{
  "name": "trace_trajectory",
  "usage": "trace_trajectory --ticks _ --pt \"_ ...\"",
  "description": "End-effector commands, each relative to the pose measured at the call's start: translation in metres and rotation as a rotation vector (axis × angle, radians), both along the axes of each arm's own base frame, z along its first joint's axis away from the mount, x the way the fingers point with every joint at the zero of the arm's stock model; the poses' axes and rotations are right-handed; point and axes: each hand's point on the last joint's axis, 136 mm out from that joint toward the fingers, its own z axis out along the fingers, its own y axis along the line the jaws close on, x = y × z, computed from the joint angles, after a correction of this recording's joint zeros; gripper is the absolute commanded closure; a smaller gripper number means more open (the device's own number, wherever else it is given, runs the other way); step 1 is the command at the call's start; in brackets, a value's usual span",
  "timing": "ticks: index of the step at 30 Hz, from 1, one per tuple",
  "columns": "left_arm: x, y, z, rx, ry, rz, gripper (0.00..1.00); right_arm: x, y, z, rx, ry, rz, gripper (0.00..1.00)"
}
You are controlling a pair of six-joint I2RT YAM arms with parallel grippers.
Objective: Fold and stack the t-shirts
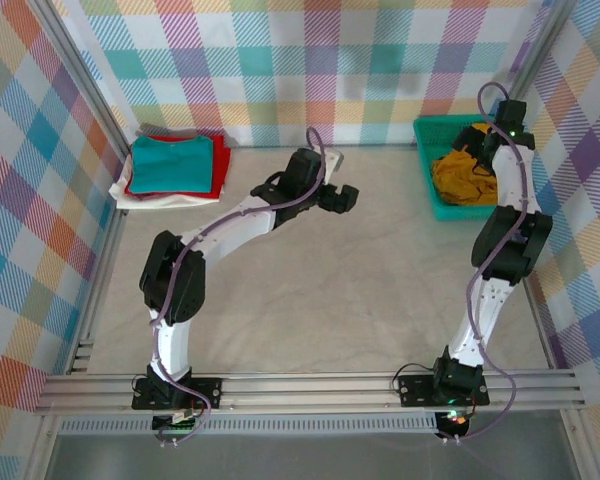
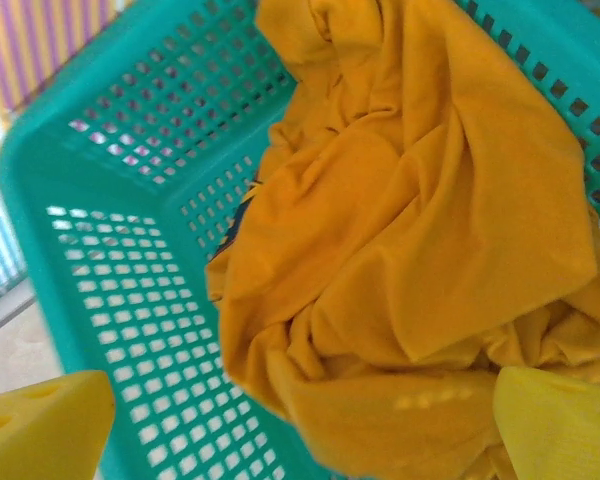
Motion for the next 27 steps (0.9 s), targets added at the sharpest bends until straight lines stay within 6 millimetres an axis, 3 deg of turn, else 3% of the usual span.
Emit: trace_trajectory --ticks 1,6,14,16,17,19,21,23,27 --pt "-0.001 -0.008 0.013 -0.059 0.010 -0.014 0.01 -0.001 0.010 -0.026 0.061 0.087 0.028 0.03" --pt "-0.006 -0.005 -0.010 -0.059 0.043 -0.003 0.00 0.021 0.003 -0.067 0.067 0.137 0.018 0.04" --pt "-0.013 -0.002 -0.024 -0.043 0.056 -0.023 0.00 0.047 0.007 -0.108 0.113 0.119 0.028 0.10" --pt "-0.014 -0.003 -0.023 -0.041 0.056 -0.026 0.00 0.052 0.010 -0.112 0.139 0.103 0.035 0.18" --pt "-0.014 -0.002 -0.023 -0.042 0.052 -0.022 0.00 0.055 0.013 -0.112 0.150 0.091 0.050 0.28" --pt "-0.014 -0.001 -0.020 -0.052 0.044 -0.019 0.00 0.060 0.015 -0.105 0.167 0.060 0.058 0.55" --pt "-0.015 0.000 -0.014 -0.066 0.036 -0.016 0.00 0.061 0.017 -0.084 0.167 0.034 0.062 0.65" --pt "-0.016 0.002 -0.006 -0.083 0.022 -0.011 0.00 0.058 0.018 -0.052 0.160 -0.007 0.060 0.85" --pt "-0.021 0.008 0.017 -0.125 -0.015 0.003 0.00 0.043 0.025 0.033 0.105 -0.138 0.054 0.91"
